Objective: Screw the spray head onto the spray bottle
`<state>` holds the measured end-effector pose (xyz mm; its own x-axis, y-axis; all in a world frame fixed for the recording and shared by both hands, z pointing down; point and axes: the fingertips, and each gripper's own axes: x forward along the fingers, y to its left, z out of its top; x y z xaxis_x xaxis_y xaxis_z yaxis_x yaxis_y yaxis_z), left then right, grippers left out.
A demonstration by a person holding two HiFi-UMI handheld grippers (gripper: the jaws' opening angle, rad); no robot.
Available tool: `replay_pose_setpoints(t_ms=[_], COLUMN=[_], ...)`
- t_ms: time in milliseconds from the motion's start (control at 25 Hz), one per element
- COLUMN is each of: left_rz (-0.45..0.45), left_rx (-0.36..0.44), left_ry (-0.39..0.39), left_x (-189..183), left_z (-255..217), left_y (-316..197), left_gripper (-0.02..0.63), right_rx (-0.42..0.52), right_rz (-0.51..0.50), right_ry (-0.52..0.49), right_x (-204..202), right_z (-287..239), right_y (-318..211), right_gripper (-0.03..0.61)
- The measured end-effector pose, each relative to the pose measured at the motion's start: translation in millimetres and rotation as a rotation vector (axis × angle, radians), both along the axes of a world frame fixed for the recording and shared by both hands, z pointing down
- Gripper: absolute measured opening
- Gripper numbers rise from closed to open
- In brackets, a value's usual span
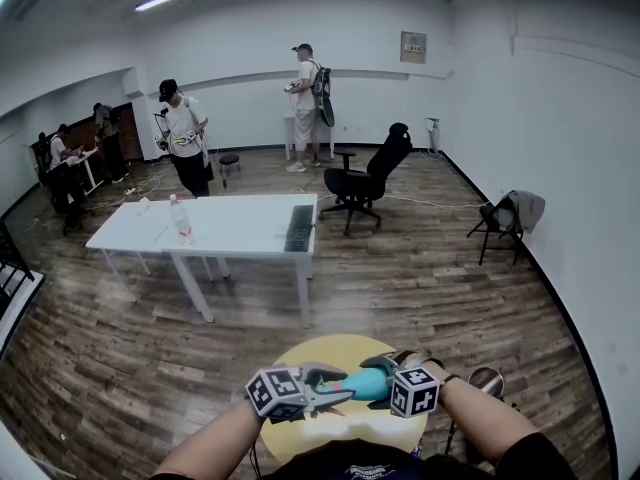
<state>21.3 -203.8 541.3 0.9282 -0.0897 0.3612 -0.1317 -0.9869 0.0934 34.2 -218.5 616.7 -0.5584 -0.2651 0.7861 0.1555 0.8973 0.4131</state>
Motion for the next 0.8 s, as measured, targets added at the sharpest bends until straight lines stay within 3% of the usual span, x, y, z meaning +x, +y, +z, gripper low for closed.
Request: replay_pose_setpoints(t_ms=[80, 200, 280, 360, 480, 560, 600, 800], left_rz=[-0.089, -0.255, -0.328, -0.333, -0.227, -0.143, -0.121, -0.051], left_rx=[-0.104, -0.266, -0.333, -0.354, -0.372, -0.298, -0.239, -0.098], left_ry=[0.092, 0.27, 0.313, 0.269, 0.208, 0.132, 0.08, -0.067], left_x=[-9.8, -46.4, -73.6, -81.6, -47.5, -16.3, -6.9, 0.3], left_z=[-8.0, -25.1, -25.1, -14.2, -3.0, 0.6, 2.8, 11.7], left_y=[-9.8, -35.5, -46.1, -43.0, -25.9, -13.0, -8.7, -1.4], left_gripper=[0.22, 0.306, 0.332, 0.364, 0.38, 0.352, 0.233, 0.235], right_rx=[0.002, 0.031, 0.036, 0.043, 0.081, 0.103, 0.108, 0.066], right_rz=[0.013, 0.091, 0.158, 0.185, 0.116, 0.058, 0.04, 0.023], right_ry=[-0.023, -0.033, -0.031, -0.018, 0.01, 0.031, 0.044, 0.026], right_x=[-2.2, 17.3, 39.9, 49.9, 28.1, 7.7, 3.4, 5.8], right_z=[-5.1, -9.9, -8.4, -7.0, -10.2, -12.0, -10.6, -5.8], right_y=[-1.4, -17.1, -27.4, -29.4, -18.8, -12.3, -11.3, -4.7], right_gripper=[0.446, 0.447, 0.448, 0.448, 0.448, 0.448, 0.449, 0.445])
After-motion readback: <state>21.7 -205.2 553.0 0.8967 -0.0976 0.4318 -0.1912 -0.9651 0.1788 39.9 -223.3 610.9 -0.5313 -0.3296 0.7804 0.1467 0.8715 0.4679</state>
